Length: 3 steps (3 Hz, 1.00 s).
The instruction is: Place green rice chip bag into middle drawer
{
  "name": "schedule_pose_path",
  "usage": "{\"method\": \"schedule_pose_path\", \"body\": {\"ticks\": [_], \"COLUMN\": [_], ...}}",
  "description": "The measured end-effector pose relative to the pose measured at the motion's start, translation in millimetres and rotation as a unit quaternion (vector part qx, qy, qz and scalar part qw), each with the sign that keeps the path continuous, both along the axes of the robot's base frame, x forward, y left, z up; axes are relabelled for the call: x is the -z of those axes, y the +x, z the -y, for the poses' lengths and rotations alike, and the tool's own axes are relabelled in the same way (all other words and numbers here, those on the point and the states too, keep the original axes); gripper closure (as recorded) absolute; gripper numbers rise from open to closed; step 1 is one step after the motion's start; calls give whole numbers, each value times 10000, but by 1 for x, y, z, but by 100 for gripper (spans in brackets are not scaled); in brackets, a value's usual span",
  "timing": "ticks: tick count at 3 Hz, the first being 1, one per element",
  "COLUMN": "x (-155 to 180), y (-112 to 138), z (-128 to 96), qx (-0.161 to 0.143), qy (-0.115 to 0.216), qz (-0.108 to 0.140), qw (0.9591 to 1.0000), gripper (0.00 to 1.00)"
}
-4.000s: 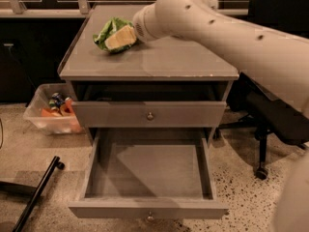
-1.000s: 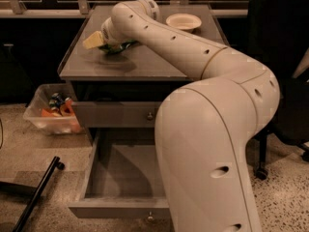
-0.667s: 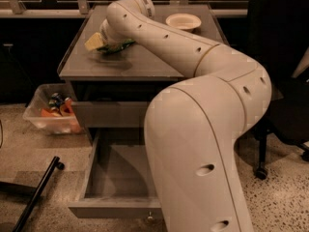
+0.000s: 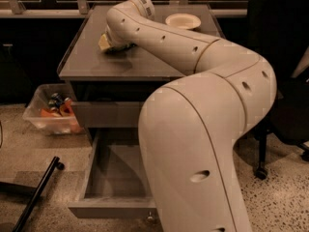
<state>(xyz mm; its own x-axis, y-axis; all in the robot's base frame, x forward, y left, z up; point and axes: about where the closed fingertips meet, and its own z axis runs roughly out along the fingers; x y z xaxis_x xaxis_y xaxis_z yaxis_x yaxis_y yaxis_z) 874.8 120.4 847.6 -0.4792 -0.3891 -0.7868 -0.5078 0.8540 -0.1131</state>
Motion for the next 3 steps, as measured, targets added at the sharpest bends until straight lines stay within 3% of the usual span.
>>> {"method": "schedule_pose_path", "body": {"ticks": [1, 2, 3], "x": [-13, -30, -47], "y": [-9, -27, -62], "z": [30, 57, 82], "qx": [262, 266, 23], "qy": [70, 246, 548], "qz": [359, 835, 1249], "qw": [9990, 9959, 9907], "gripper": [100, 100, 100]}}
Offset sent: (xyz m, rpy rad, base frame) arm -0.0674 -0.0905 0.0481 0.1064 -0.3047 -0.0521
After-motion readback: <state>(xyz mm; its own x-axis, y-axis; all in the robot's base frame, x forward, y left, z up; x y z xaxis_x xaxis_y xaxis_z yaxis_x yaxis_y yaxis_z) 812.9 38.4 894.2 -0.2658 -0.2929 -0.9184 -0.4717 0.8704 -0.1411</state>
